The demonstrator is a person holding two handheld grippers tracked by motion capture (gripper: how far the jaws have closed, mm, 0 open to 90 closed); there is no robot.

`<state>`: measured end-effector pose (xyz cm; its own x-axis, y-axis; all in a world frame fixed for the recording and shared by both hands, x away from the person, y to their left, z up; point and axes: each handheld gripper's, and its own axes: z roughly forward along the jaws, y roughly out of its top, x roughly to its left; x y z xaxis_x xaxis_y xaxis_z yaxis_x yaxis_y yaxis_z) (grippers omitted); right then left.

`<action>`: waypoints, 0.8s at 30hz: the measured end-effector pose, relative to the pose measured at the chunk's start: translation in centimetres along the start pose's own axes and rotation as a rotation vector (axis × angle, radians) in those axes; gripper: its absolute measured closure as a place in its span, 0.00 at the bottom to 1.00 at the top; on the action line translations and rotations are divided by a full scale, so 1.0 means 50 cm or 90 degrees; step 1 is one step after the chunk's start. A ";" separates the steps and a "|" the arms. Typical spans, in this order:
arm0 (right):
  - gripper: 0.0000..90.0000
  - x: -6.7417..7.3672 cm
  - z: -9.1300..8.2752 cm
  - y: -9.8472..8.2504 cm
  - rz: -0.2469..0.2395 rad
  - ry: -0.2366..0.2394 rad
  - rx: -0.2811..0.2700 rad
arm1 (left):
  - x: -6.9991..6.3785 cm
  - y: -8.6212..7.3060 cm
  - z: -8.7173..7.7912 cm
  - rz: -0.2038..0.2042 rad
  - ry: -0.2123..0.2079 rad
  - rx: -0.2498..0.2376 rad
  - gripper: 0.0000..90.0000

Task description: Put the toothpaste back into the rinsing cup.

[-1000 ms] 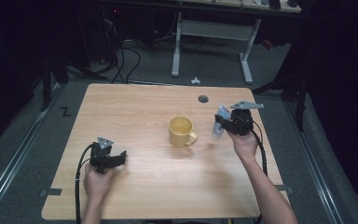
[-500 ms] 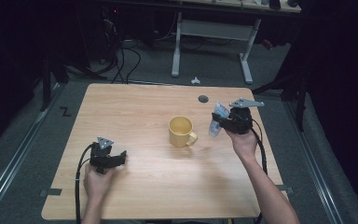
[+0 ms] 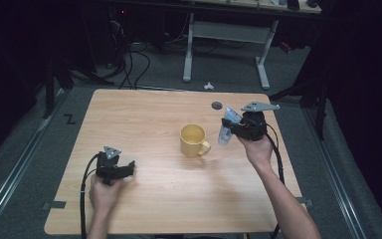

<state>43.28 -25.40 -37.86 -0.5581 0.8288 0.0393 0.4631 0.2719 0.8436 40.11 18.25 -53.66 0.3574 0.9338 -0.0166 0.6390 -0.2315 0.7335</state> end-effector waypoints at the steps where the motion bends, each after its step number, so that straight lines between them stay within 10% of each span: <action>1: 0.76 0.000 0.000 0.000 0.000 0.000 0.000 | 0.000 0.000 0.000 0.000 0.001 -0.001 0.24; 24: 0.77 0.036 -0.013 0.045 -0.028 0.066 -0.016 | 0.000 0.000 0.000 0.000 0.001 -0.001 0.24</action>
<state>42.87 -23.64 -35.52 -0.6467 0.7606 0.0562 0.4200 0.2936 0.8587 40.11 18.25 -53.67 0.3566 0.9341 -0.0155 0.6382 -0.2315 0.7343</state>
